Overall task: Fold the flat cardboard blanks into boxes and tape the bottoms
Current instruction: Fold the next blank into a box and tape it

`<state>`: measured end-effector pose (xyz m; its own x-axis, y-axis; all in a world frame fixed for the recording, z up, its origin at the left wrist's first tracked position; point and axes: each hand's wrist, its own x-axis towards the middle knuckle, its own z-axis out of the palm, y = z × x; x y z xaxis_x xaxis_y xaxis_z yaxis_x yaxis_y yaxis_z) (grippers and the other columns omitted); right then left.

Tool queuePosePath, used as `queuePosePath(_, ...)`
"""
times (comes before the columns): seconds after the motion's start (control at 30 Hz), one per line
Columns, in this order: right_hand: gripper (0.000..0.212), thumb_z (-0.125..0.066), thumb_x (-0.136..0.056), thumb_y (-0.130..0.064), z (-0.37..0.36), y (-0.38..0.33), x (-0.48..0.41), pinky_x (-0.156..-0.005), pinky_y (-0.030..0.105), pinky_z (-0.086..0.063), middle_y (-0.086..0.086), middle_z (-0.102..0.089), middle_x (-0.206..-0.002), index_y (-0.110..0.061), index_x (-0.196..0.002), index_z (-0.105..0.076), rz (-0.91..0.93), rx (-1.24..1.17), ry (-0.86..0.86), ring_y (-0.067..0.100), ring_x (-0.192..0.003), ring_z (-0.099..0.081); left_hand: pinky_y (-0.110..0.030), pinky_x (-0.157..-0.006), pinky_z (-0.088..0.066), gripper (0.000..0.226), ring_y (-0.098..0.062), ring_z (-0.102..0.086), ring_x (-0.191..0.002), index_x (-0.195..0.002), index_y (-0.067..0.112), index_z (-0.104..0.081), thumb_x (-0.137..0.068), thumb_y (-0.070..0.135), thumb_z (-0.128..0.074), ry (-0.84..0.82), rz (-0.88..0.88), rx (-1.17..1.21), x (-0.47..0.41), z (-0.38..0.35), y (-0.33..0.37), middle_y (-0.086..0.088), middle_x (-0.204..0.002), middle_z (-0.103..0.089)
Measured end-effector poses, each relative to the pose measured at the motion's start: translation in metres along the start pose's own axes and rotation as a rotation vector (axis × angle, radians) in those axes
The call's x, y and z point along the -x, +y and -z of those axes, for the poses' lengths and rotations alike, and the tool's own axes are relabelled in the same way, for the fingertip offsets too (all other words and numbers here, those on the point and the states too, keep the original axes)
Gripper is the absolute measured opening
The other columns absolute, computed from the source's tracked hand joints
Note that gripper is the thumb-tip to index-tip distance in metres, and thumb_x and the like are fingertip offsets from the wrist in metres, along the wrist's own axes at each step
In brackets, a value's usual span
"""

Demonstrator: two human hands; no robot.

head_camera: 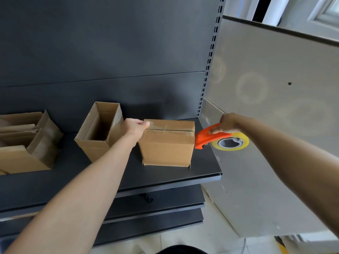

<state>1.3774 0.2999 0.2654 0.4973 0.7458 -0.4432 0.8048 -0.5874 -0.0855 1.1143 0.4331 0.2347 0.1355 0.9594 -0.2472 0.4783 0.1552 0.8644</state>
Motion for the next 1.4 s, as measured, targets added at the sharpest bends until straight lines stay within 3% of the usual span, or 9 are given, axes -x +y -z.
queuePosePath(0.3,0.038,-0.061,-0.078,-0.052,-0.023,-0.046,0.001,-0.072,0.029,-0.042,0.003,-0.054,-0.087,-0.017,-0.092,-0.058,0.076,0.266,0.160,0.026,-0.085,-0.054,-0.031,-0.092,-0.042,0.039,-0.027,-0.053,-0.121,-0.124,0.006,-0.062,-0.088,0.023,-0.067,-0.044,-0.022,-0.023,-0.003,0.001,-0.005,-0.011,-0.128,-0.060)
queuePosePath(0.5,0.047,-0.044,-0.093,-0.045,-0.036,-0.031,-0.025,-0.084,0.035,-0.043,0.015,-0.062,-0.117,-0.007,-0.118,-0.058,-0.091,-0.003,0.188,0.035,-0.107,-0.059,-0.029,-0.091,-0.040,0.037,-0.026,-0.053,-0.122,-0.124,0.008,-0.062,-0.091,0.025,-0.063,-0.070,-0.091,-0.111,-0.008,0.006,-0.005,-0.008,-0.129,-0.061)
queuePosePath(0.73,0.035,-0.048,-0.089,-0.034,-0.072,-0.044,-0.071,-0.089,0.036,-0.050,0.013,-0.066,-0.111,-0.012,-0.112,-0.063,-0.005,-0.094,0.083,0.032,-0.102,-0.062,-0.022,-0.089,-0.038,0.040,-0.023,-0.055,-0.121,-0.126,0.008,-0.061,-0.093,0.029,-0.060,-0.092,-0.231,-0.203,-0.009,0.012,-0.008,-0.007,-0.127,-0.062)
queuePosePath(0.87,0.045,-0.046,-0.092,-0.024,-0.079,-0.053,-0.067,-0.098,0.035,-0.044,0.011,-0.062,-0.125,-0.020,-0.137,-0.051,0.130,-0.121,0.067,0.032,-0.116,-0.057,-0.017,-0.080,-0.041,0.034,-0.018,-0.060,-0.104,-0.118,0.007,-0.066,-0.091,0.027,-0.063,-0.049,-0.274,-0.244,-0.008,0.011,-0.007,-0.005,-0.115,-0.067)
queuePosePath(1.0,0.042,-0.055,-0.095,-0.038,-0.053,-0.056,-0.051,-0.103,0.039,-0.043,0.013,-0.063,-0.123,-0.007,-0.121,-0.063,0.132,-0.684,-0.015,0.030,-0.116,-0.057,-0.013,-0.055,-0.034,0.024,-0.007,-0.050,-0.068,-0.093,0.006,-0.064,-0.087,0.030,-0.067,0.009,-0.301,-0.289,-0.010,0.010,-0.007,-0.001,-0.085,-0.061)
queuePosePath(1.07,0.045,-0.062,-0.085,-0.045,-0.035,-0.057,-0.032,-0.102,0.037,-0.045,0.010,-0.064,-0.122,-0.016,-0.119,-0.061,0.216,-0.980,-0.285,0.025,-0.116,-0.057,-0.016,-0.054,-0.034,0.025,-0.008,-0.050,-0.065,-0.084,0.008,-0.061,-0.088,0.032,-0.066,0.028,-0.309,-0.311,-0.013,0.009,-0.008,-0.001,-0.079,-0.059)
queuePosePath(1.17,0.079,-0.075,-0.070,-0.032,-0.029,-0.057,-0.009,-0.109,0.033,-0.035,-0.009,-0.055,-0.128,-0.025,-0.140,-0.040,0.308,-0.818,-0.616,0.015,-0.122,-0.050,-0.024,-0.058,-0.038,0.036,-0.015,-0.051,-0.065,-0.069,0.007,-0.057,-0.090,0.036,-0.062,-0.019,-0.302,-0.334,-0.017,0.005,-0.013,-0.003,-0.067,-0.055)
queuePosePath(1.27,0.112,-0.087,-0.053,-0.037,-0.034,-0.059,-0.003,-0.106,0.032,-0.041,-0.007,-0.056,-0.128,-0.015,-0.147,-0.032,0.326,-0.650,-0.568,0.016,-0.119,-0.054,-0.024,-0.055,-0.033,0.049,-0.014,-0.042,-0.054,-0.053,0.011,-0.042,-0.092,0.037,-0.059,-0.058,-0.259,-0.290,-0.016,0.001,-0.017,-0.001,-0.053,-0.042)
queuePosePath(1.4,0.084,-0.081,-0.072,-0.030,-0.035,-0.069,0.003,-0.109,0.044,-0.039,-0.013,-0.064,-0.106,-0.022,-0.143,-0.037,0.231,-0.561,-0.483,0.016,-0.103,-0.059,-0.029,-0.078,-0.045,0.042,-0.017,-0.058,-0.087,-0.089,0.008,-0.067,-0.090,0.049,-0.056,-0.273,-0.204,-0.261,-0.017,-0.001,-0.012,-0.002,-0.088,-0.064)
